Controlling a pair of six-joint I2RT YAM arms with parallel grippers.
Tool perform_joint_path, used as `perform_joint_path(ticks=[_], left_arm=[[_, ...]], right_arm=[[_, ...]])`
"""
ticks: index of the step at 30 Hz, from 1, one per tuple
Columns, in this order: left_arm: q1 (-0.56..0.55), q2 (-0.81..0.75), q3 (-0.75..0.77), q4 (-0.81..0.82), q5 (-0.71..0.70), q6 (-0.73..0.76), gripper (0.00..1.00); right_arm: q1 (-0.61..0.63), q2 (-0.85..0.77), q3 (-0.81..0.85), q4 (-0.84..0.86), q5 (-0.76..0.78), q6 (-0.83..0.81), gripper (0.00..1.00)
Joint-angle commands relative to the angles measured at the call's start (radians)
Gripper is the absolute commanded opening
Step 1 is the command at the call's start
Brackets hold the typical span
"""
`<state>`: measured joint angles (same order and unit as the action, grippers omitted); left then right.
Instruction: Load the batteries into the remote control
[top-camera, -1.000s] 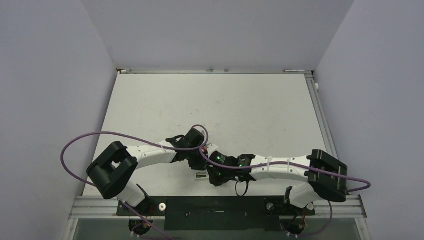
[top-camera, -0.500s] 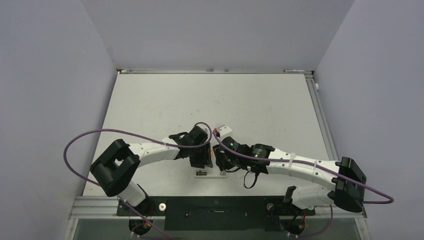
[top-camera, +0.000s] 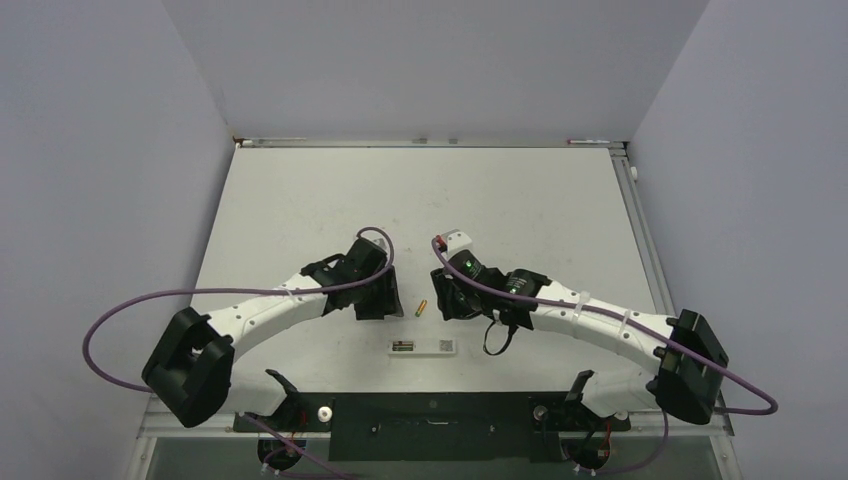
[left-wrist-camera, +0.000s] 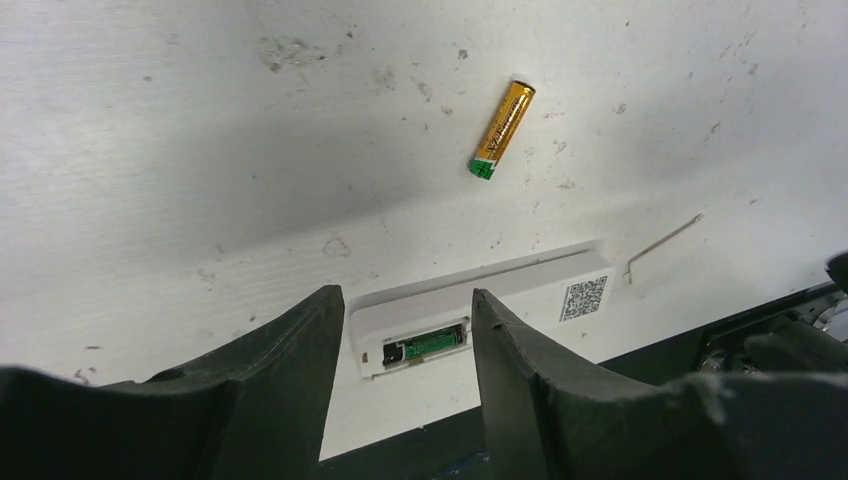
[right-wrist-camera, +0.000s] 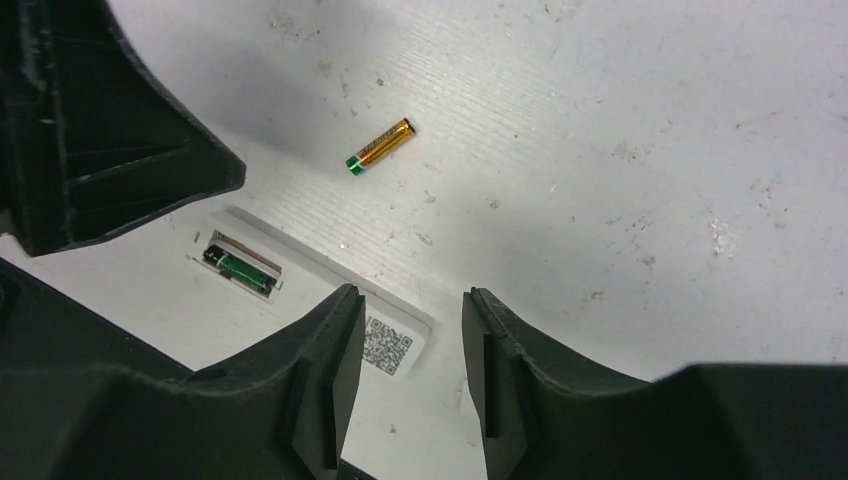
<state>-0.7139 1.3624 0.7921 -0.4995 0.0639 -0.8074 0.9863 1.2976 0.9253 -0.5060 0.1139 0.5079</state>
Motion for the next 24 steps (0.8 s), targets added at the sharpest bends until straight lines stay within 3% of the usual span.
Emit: perform_joint_path(ticks=[1,16,24], left_arm=[[0.038,-0.095,-0.017,-0.062,-0.016,0.022,0.47],[0.086,-0.254,-0.054,-0.102,0.018,0.045,0.51],[0.094,-0.29,-0.085,-0.082,0.067,0.056,0.53]], right_arm=[[-0.014,0.071,0.068,0.014,-0.028,-0.002,0.41],[0.009,0.255,0.08,0.087,0.04,0.227,0.41],[0.071,0.366,0.169,0.066,0.151,0.337,0.42]])
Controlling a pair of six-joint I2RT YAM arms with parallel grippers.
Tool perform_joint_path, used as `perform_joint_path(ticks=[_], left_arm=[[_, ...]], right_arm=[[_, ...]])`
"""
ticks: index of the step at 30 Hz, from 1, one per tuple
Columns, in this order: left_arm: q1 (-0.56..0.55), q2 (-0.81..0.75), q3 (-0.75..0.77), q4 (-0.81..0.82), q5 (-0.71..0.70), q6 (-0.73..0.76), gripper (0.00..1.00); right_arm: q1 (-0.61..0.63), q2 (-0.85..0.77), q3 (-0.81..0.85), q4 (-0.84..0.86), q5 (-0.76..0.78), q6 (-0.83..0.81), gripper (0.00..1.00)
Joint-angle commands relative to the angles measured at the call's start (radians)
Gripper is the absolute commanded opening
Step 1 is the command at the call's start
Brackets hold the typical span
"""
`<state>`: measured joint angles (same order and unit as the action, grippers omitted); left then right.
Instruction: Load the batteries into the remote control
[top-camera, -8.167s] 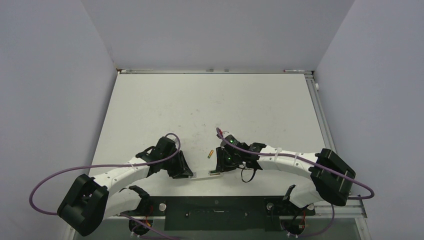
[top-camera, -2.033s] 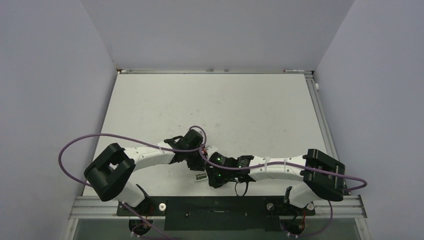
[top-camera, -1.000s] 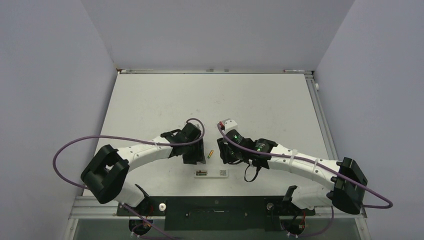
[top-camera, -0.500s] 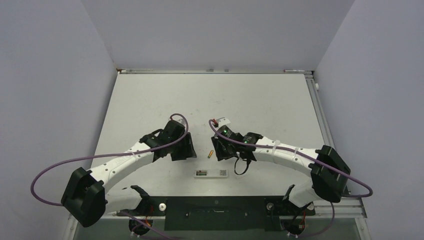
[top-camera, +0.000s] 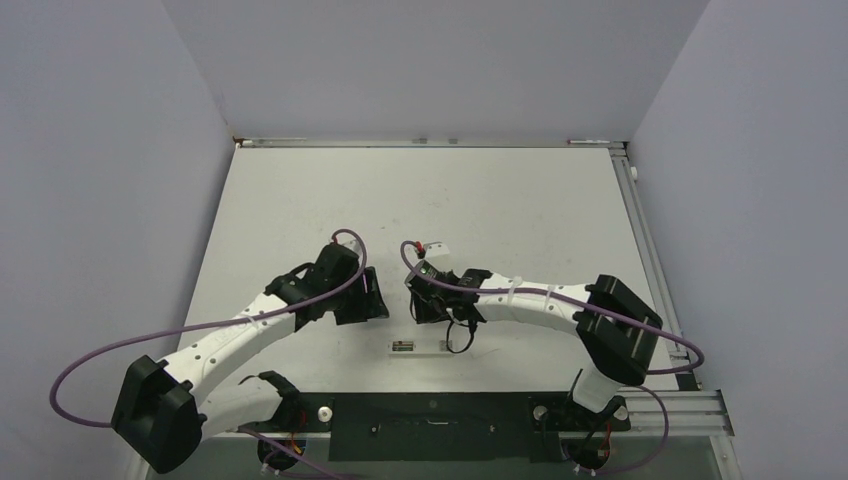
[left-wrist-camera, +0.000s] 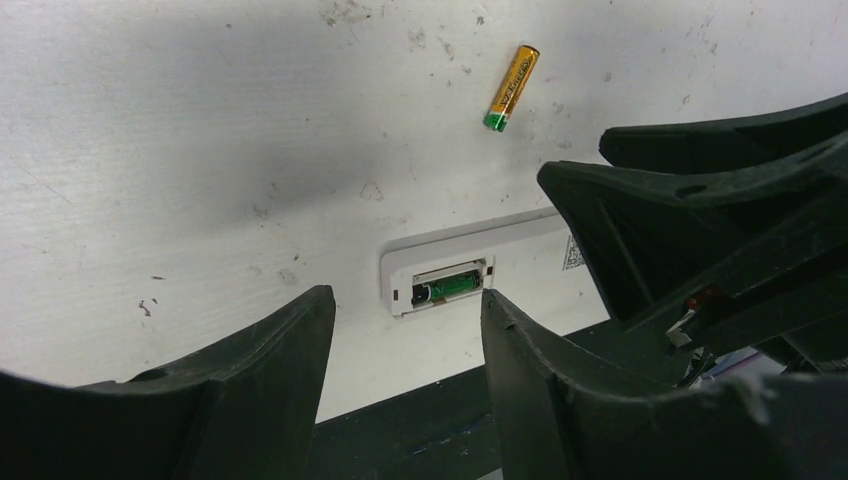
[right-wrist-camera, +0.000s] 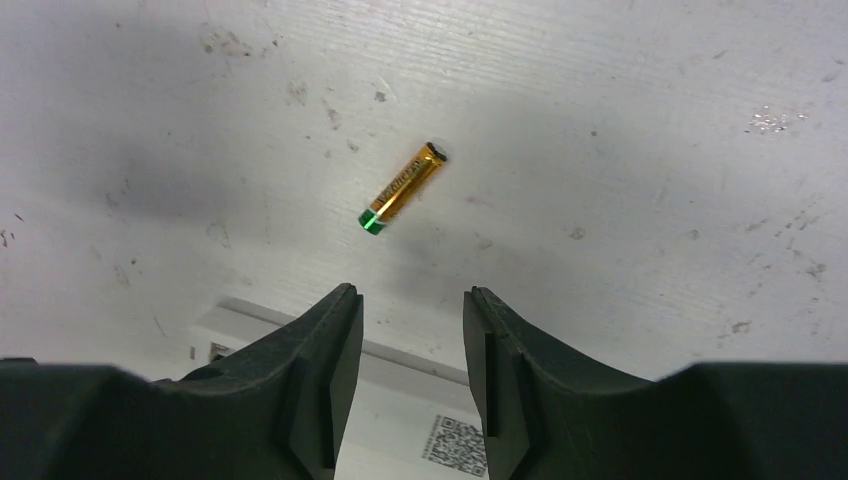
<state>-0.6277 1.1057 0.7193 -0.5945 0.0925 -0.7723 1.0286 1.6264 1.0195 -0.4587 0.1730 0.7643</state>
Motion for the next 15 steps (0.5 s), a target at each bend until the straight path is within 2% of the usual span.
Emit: perform_joint_path(ticks=[1,15], left_arm=[[0.009,-0.039,-0.017,0.012,0.041,0.023,0.53],[0.038,-0.15,-0.072,-0.013,0.084,0.021,0.54]], right_arm=[[0.033,0.051,0.084,0.016,0.101,0.093,0.42],[0.049,0.188,0.187,-0.015,0.163,0.227,0.37]])
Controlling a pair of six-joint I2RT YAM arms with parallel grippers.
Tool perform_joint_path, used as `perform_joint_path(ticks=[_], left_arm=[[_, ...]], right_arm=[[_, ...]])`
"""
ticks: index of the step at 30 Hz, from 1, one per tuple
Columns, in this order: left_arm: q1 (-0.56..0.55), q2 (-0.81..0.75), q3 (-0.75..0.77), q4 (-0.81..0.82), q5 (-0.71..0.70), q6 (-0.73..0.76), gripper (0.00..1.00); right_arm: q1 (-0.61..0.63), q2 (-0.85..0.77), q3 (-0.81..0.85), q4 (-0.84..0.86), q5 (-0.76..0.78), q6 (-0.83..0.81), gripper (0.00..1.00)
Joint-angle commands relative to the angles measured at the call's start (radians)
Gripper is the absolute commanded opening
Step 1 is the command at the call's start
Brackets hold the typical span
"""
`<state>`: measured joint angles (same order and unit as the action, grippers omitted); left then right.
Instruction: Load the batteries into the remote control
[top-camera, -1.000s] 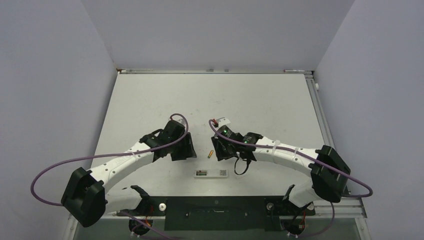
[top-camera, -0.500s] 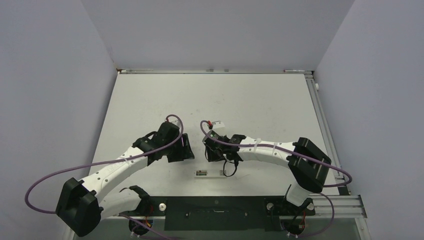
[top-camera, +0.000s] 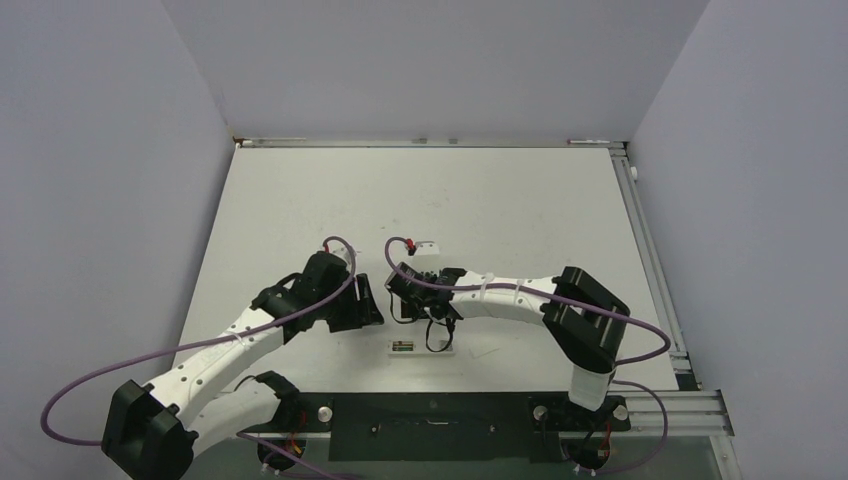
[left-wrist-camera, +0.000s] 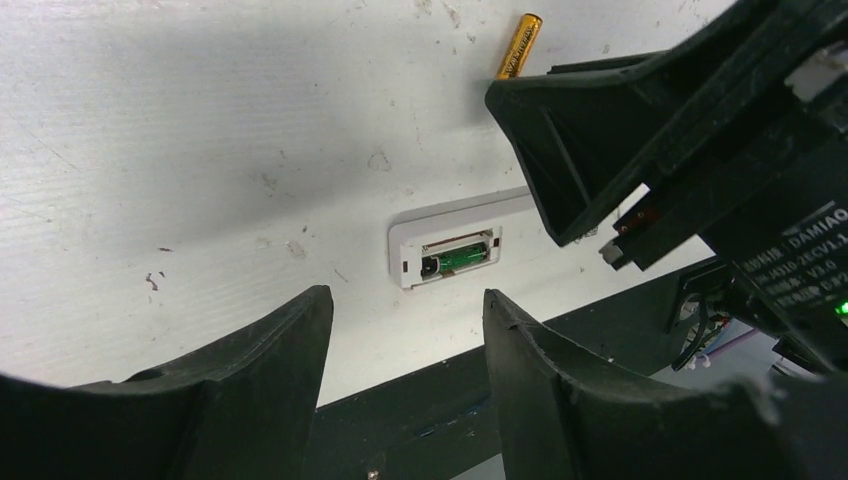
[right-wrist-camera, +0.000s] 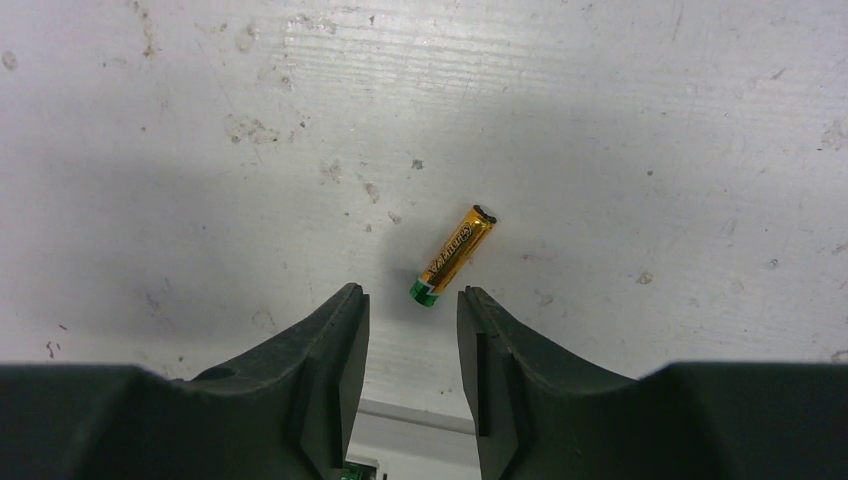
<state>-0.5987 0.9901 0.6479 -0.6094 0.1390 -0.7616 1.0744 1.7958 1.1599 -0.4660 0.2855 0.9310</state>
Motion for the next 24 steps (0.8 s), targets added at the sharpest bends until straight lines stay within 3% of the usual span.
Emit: perform_joint_path(ticks=[1,24], left_arm=[[0.01,-0.039,-0.003,0.004,0.046,0.01,0.54],[0.012,-0.025,-0.018,0.036,0.127,0.031,0.54]], right_arm=[[0.004,0.028,0.053,-0.012,0.049,0.073,0.37],[0.013,0.111,0.086,-0.115,0.086,0.177,0.25]])
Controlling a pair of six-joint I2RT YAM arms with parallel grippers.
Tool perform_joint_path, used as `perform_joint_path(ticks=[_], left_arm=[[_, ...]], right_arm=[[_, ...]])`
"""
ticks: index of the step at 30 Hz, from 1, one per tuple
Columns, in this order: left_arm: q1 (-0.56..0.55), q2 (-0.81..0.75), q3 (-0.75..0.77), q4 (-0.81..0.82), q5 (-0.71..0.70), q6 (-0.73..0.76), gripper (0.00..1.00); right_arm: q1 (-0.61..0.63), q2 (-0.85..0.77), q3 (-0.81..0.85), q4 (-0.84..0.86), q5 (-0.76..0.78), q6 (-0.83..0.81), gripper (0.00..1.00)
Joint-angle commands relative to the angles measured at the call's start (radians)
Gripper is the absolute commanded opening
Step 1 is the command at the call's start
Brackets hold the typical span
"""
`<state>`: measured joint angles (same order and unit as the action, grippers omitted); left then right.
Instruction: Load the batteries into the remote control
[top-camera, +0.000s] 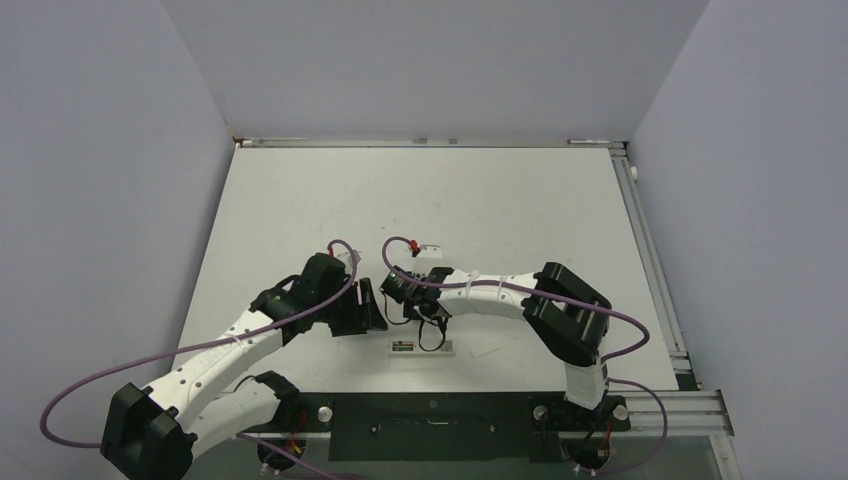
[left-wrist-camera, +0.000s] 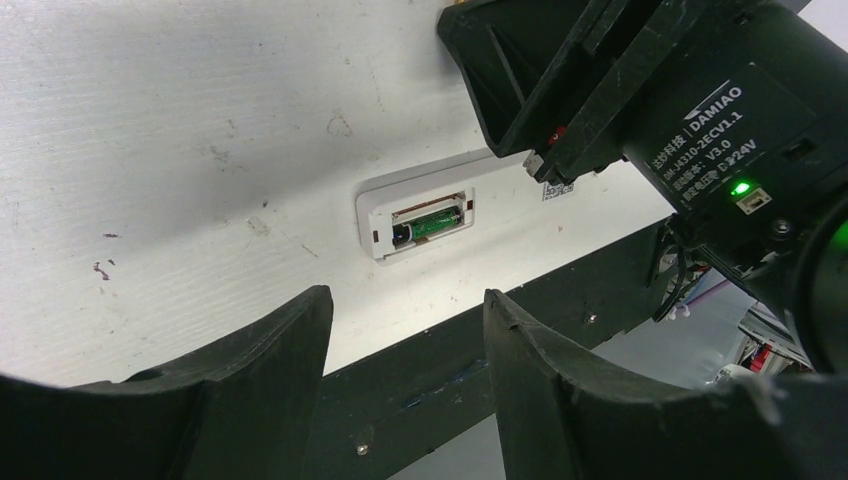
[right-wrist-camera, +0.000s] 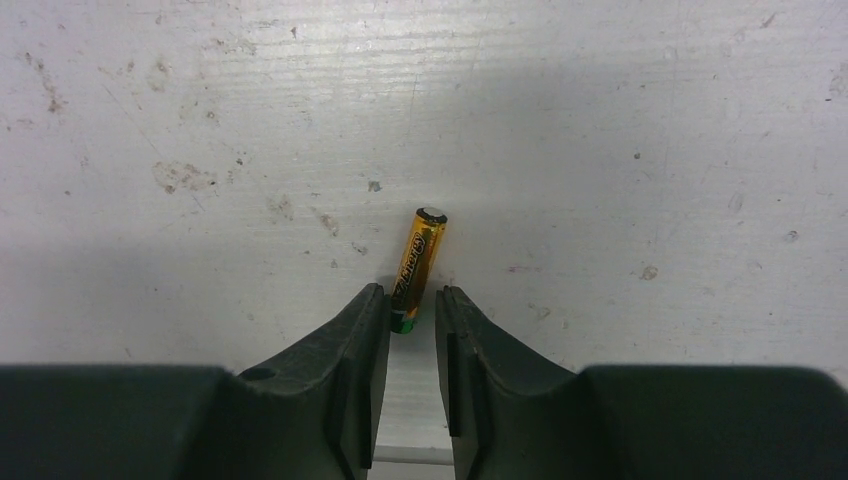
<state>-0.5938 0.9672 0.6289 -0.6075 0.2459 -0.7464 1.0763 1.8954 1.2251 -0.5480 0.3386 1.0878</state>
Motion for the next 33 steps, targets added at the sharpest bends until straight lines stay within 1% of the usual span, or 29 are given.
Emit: perform_joint_path(ticks=[1,3,8,9,13,23,29,33], left_arm=[[0.007,-0.003,0.002,0.033,0.02,0.016,0.54],[0.006,-0.004,0.0,0.033,0.018,0.015,0.54],[0.006,-0.01,-0.002,0.032,0.012,0.012,0.54],[0.006,-0.01,-0.002,0.032,0.012,0.012,0.54],[0.006,-0.007,-0.008,0.035,0.013,0.003,0.54],[0.008,-0.012,-0.039,0.054,0.014,-0.039,0.54],[0.008,-0.009,-0.065,0.091,0.035,-0.078,0.54],[0.009,0.002,-0.089,0.12,0.054,-0.109,0.54]], right_arm=[[0.011,0.011,0.018,-0.034,0.034,0.02,0.23],[0.011,0.01,0.015,-0.034,0.035,0.02,0.21],[0.013,-0.004,-0.006,-0.034,0.033,0.008,0.1],[0.013,-0.006,-0.01,-0.034,0.032,0.006,0.09],[0.017,-0.033,-0.021,-0.024,0.036,-0.031,0.09],[0.017,-0.15,-0.069,0.029,0.024,-0.203,0.09],[0.017,-0.227,-0.104,0.063,-0.008,-0.312,0.08],[0.017,-0.283,-0.134,0.079,-0.057,-0.421,0.08]])
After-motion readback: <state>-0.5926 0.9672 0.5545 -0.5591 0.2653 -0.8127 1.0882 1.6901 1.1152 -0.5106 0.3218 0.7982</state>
